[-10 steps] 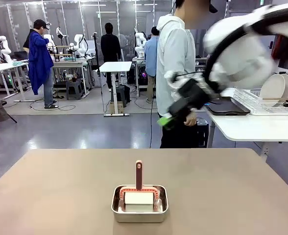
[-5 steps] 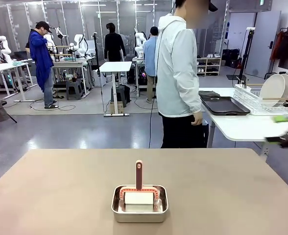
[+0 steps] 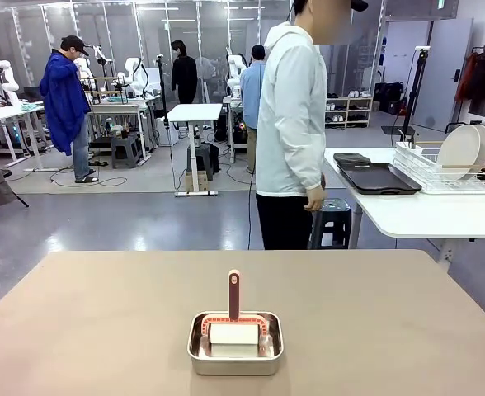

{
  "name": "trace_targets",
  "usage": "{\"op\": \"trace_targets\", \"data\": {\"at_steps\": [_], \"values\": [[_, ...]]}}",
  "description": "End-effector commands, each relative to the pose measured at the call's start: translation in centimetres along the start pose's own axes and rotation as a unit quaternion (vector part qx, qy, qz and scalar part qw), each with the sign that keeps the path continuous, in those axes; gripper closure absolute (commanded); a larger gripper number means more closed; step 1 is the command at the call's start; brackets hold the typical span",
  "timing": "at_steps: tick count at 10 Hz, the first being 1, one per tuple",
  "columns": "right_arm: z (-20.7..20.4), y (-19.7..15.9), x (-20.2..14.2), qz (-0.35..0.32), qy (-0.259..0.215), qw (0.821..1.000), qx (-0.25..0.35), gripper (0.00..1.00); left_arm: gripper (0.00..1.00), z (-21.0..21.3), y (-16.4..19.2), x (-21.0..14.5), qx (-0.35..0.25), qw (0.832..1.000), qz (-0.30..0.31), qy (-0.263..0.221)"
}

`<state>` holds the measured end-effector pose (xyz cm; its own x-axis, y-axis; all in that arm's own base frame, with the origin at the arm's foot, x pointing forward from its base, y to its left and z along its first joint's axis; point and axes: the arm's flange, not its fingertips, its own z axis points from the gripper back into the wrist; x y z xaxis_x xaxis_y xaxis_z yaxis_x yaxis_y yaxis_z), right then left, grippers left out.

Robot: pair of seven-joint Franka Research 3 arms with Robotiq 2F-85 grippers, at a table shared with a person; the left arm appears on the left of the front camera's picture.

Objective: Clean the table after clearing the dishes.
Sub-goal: Place the Lint Roller back on top of the Airtight Container.

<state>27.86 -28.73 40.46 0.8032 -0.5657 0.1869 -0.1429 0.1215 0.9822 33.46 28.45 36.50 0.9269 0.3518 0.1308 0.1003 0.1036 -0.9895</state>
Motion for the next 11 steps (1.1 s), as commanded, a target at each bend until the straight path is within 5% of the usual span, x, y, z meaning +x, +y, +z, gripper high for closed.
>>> {"op": "trace_targets", "data": {"at_steps": [1,11], "values": [[-0.68,0.37,0.29,0.007,0.017,1.0,0.002,0.0,0.0,0.23,-0.32,-0.53,0.004,1.0,0.0,0.002],[-0.68,0.37,0.29,0.007,0.017,1.0,0.002,0.0,0.0,0.23,-0.32,-0.53,0.004,1.0,0.0,0.002]]}}
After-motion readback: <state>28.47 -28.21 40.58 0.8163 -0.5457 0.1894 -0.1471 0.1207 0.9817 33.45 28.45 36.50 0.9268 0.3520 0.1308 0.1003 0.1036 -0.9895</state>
